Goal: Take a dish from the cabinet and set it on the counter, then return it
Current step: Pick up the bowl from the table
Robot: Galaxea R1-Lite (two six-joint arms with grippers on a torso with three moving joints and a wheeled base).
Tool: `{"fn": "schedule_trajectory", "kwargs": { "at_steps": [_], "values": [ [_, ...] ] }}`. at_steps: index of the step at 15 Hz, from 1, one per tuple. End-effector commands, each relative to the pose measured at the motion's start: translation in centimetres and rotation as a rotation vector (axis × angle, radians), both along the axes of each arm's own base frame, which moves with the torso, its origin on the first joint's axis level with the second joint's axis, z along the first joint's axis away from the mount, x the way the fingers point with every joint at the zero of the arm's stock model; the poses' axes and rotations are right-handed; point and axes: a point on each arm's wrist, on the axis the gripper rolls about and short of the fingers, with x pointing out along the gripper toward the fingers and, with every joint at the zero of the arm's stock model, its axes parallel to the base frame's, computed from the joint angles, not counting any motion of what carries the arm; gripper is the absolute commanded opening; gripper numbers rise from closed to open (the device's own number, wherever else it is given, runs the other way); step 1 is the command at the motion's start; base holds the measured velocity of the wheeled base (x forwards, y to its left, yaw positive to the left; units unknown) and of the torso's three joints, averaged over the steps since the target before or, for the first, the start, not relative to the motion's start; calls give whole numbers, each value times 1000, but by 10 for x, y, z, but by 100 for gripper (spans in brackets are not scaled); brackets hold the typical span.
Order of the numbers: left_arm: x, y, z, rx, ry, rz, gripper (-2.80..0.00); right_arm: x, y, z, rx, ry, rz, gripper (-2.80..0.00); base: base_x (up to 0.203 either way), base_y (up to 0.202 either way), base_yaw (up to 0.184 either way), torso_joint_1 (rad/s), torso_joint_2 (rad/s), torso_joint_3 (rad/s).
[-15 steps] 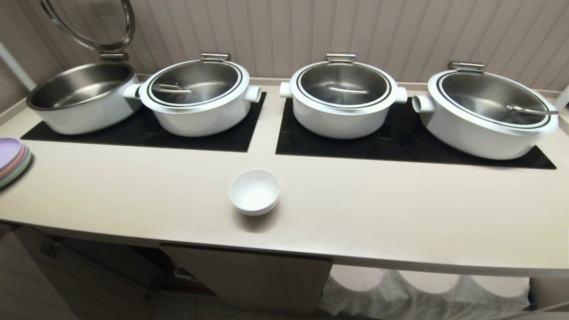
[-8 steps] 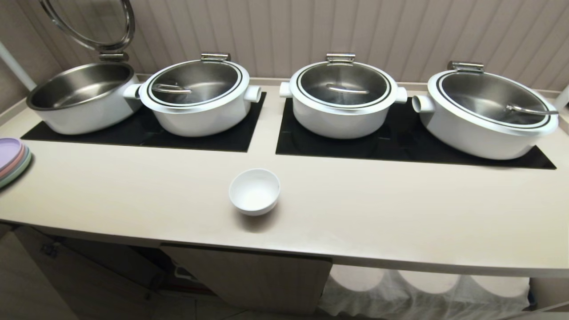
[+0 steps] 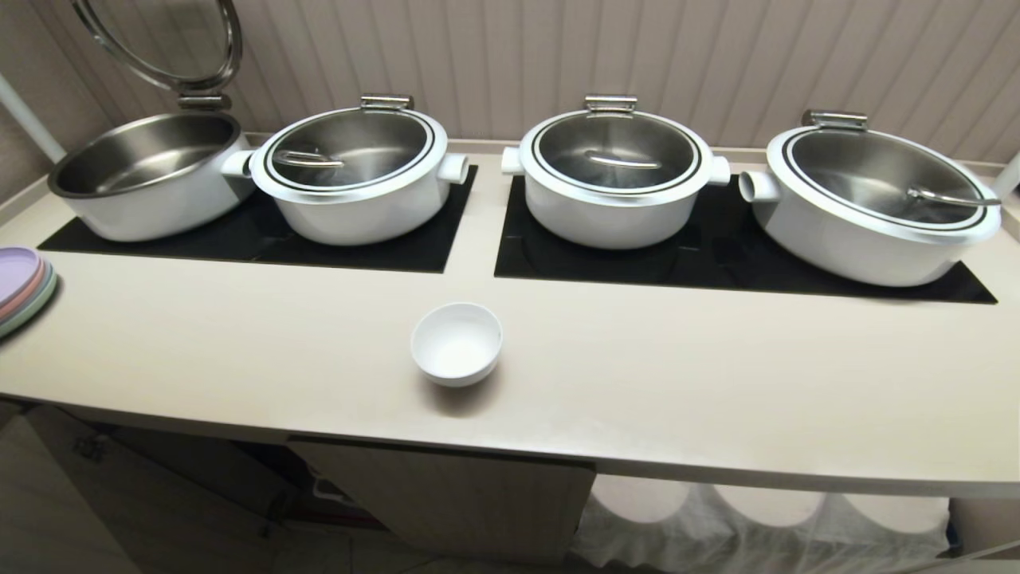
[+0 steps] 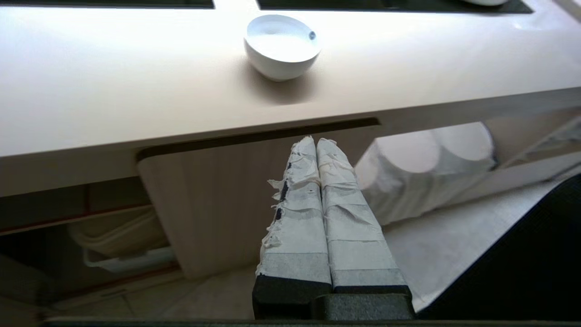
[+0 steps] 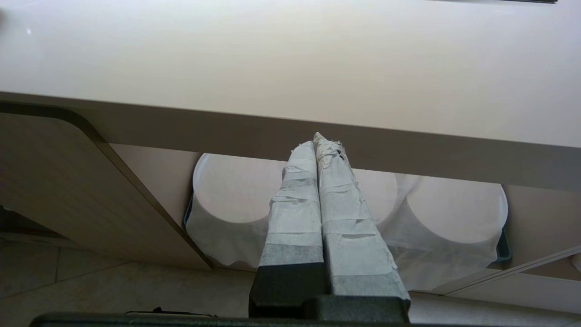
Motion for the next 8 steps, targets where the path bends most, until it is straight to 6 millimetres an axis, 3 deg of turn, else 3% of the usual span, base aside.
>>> {"fn": "schedule_trajectory", "kwargs": {
  "at_steps": [1, 6, 8],
  "values": [
    [43, -1, 33, -12, 174, -26, -280, 0, 0, 0, -1, -1, 1, -280, 0, 0, 0, 0, 0, 0],
    [146, -2, 115, -22, 321, -39, -280, 0, 0, 0, -1, -2, 1, -280, 0, 0, 0, 0, 0, 0],
    [189, -7, 137, -8, 417, -46, -280, 0, 0, 0, -1, -1, 0, -280, 0, 0, 0, 0, 0, 0]
  ]
}}
